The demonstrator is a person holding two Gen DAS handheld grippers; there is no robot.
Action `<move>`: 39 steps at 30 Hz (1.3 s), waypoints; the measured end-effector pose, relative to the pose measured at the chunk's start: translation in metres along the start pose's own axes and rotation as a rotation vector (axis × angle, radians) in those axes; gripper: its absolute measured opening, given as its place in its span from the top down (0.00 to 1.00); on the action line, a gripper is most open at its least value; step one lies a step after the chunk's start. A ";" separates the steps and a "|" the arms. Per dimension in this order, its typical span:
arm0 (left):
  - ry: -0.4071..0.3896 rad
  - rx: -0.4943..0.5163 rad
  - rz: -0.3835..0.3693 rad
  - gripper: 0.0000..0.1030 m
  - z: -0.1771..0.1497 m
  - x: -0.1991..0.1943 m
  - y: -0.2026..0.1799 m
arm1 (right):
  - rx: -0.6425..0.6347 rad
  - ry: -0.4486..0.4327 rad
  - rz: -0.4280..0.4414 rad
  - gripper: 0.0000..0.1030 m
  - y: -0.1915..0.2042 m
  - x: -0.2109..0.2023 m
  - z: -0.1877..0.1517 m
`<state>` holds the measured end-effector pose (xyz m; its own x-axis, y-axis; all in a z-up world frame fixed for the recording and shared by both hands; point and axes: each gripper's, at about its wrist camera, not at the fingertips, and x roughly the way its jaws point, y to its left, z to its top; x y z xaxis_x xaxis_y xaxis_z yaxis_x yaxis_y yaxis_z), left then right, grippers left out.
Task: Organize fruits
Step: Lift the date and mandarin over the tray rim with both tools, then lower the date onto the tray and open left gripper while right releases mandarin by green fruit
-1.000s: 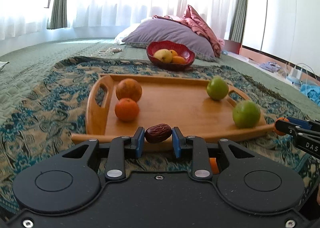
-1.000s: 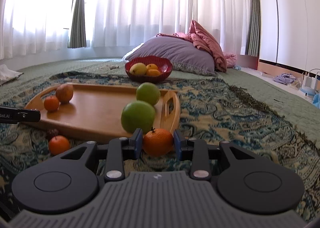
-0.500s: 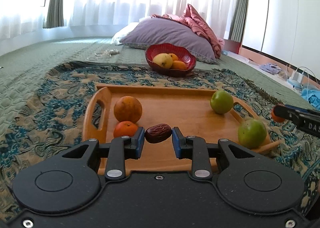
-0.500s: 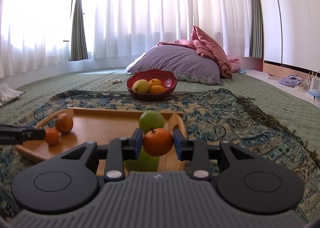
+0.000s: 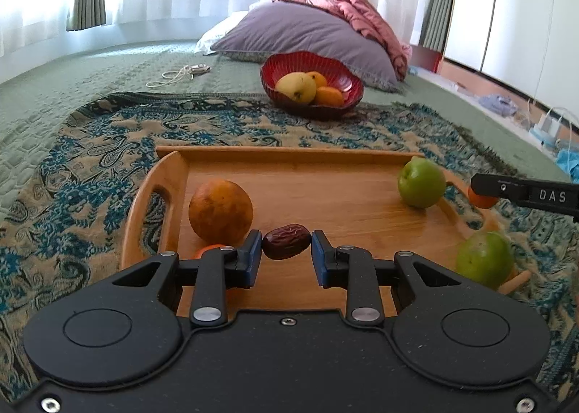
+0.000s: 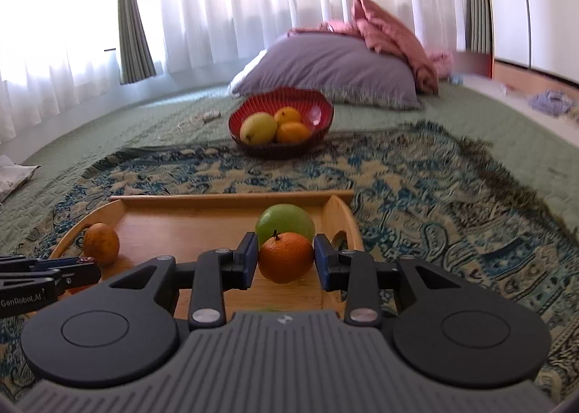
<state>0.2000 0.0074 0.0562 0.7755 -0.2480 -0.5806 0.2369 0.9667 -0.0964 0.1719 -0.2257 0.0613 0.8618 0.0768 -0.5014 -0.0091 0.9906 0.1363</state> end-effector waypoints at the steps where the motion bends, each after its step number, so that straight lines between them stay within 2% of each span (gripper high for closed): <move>1: 0.006 0.004 -0.001 0.73 0.001 0.003 0.000 | 0.007 0.010 -0.001 0.63 -0.001 0.004 0.001; 17: 0.042 0.034 0.018 0.73 -0.005 0.028 -0.001 | -0.028 0.093 -0.034 0.63 0.007 0.044 0.000; 39: 0.037 0.068 0.021 0.72 -0.007 0.032 -0.008 | -0.071 0.159 -0.058 0.62 0.011 0.057 -0.010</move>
<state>0.2184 -0.0078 0.0330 0.7592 -0.2239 -0.6112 0.2609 0.9649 -0.0293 0.2160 -0.2094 0.0259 0.7710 0.0303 -0.6361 -0.0019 0.9990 0.0453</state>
